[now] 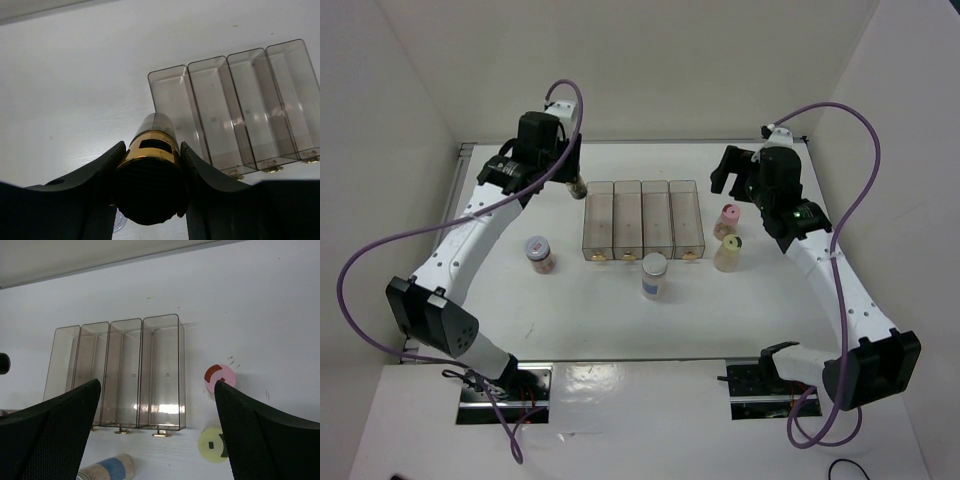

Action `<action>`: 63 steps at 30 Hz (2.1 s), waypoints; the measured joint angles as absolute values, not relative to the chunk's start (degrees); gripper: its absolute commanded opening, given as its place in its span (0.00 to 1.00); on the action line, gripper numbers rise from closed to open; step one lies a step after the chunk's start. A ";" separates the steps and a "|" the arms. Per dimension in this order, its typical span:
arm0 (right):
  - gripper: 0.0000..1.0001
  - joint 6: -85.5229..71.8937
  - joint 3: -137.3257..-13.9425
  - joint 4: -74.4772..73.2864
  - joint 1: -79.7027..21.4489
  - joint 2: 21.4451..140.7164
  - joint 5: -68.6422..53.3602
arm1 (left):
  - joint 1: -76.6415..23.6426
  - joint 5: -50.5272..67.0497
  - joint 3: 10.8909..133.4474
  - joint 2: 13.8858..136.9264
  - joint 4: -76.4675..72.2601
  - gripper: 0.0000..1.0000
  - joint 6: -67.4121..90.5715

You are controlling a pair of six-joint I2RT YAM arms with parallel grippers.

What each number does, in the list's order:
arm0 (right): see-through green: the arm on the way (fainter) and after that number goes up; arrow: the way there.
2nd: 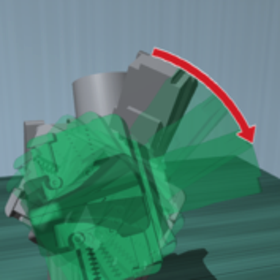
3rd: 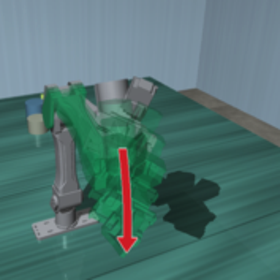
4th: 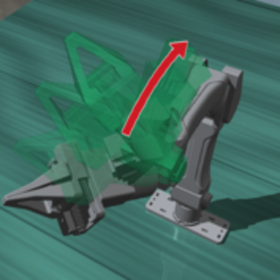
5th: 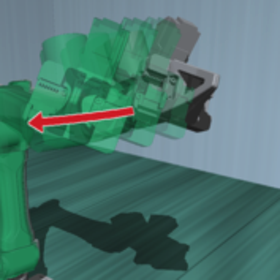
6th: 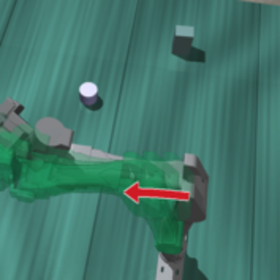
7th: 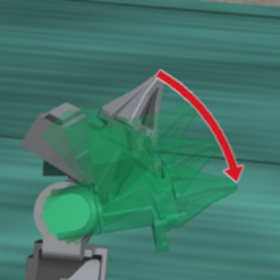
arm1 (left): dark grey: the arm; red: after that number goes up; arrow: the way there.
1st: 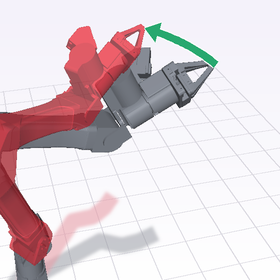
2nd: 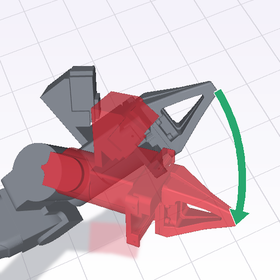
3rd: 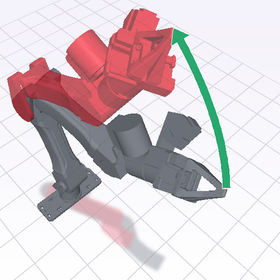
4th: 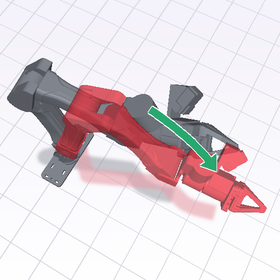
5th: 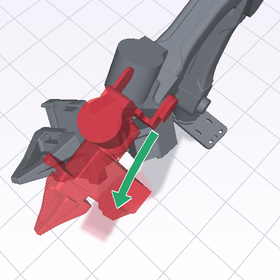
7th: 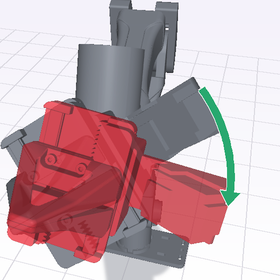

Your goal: Organize the condiment bottles

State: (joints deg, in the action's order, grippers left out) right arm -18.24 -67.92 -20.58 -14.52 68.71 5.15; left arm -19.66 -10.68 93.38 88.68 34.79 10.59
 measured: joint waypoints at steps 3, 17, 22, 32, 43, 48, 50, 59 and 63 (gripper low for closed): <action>0.98 -18.65 -67.90 -20.60 -14.52 68.90 6.74 | -21.52 -10.52 94.54 88.47 34.48 0.27 10.46; 0.98 -20.34 -66.13 -20.36 -14.55 69.25 7.49 | -23.00 -9.74 94.50 96.20 34.11 0.27 10.50; 0.98 -20.80 -65.95 -20.16 -14.55 70.91 8.12 | -23.00 -8.58 94.50 99.44 32.34 0.27 10.63; 0.98 -21.17 -64.75 -20.05 -14.57 72.64 8.23 | -23.00 -8.01 94.50 103.83 30.57 0.28 10.76; 0.98 -21.17 -64.66 -19.94 -14.57 73.12 8.19 | -23.00 -8.71 92.79 106.00 27.81 0.30 10.92; 0.98 -21.17 -64.53 -19.75 -14.59 73.63 8.12 | -23.00 -8.75 92.20 106.65 27.14 0.32 10.92; 0.98 -21.17 -64.47 -19.77 -14.57 73.65 8.12 | -23.00 -8.75 92.16 107.02 26.70 0.32 10.96; 0.98 -21.17 -64.47 -19.75 -14.57 73.65 7.20 | -23.00 -9.17 91.64 108.18 25.67 0.42 11.29; 0.98 -21.17 -64.47 -19.75 -14.59 73.65 6.76 | -23.00 -9.41 91.64 108.38 25.15 0.57 11.99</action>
